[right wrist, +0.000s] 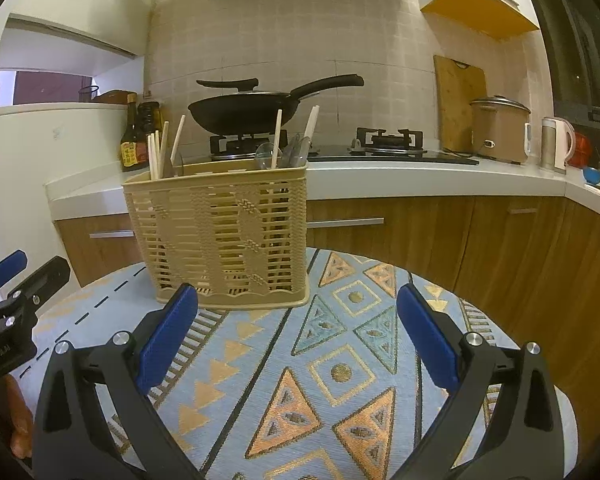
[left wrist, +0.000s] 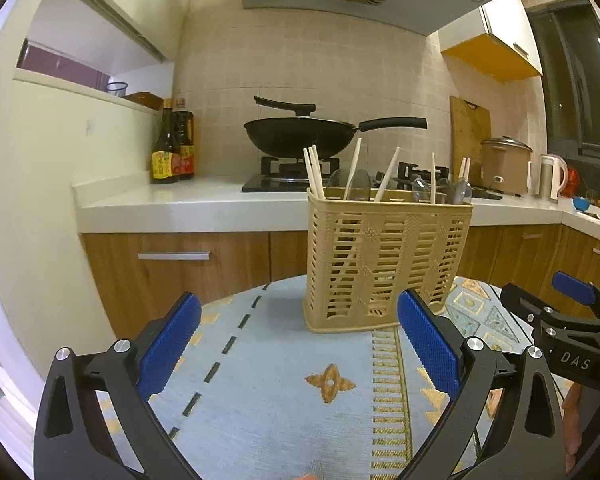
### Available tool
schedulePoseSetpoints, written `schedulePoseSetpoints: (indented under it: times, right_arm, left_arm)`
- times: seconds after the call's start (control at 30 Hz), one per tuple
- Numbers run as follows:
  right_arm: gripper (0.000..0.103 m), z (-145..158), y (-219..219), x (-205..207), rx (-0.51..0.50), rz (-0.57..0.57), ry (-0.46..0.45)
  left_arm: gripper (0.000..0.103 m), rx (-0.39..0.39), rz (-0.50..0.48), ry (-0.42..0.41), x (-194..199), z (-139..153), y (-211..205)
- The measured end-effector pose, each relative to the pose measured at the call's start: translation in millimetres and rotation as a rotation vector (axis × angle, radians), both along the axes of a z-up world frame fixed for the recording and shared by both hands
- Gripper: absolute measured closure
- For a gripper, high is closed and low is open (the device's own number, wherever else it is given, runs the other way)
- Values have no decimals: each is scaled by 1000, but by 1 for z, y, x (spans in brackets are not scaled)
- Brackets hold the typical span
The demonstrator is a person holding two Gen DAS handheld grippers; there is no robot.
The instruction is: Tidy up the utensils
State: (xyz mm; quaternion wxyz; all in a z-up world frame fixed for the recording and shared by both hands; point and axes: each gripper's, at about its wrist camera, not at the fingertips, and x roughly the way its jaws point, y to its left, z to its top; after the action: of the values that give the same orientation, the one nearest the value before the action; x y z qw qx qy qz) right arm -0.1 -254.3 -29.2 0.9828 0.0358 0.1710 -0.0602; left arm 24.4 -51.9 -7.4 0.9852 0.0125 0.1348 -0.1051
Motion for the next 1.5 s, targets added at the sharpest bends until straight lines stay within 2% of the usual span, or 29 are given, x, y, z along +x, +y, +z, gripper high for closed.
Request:
schedulePoseSetpoints:
  times: [0.17, 0.73, 1.5]
  right_arm:
    - [8, 0, -2, 0, 11, 1, 3]
    - [8, -3, -5, 5, 35, 22, 20]
    - [8, -3, -8, 7, 52, 27, 37]
  left_arm:
    - [8, -10, 3, -9, -2, 1, 2]
    - [8, -16, 48, 36, 6, 0, 5]
    - [8, -12, 53, 63, 9, -3, 2]
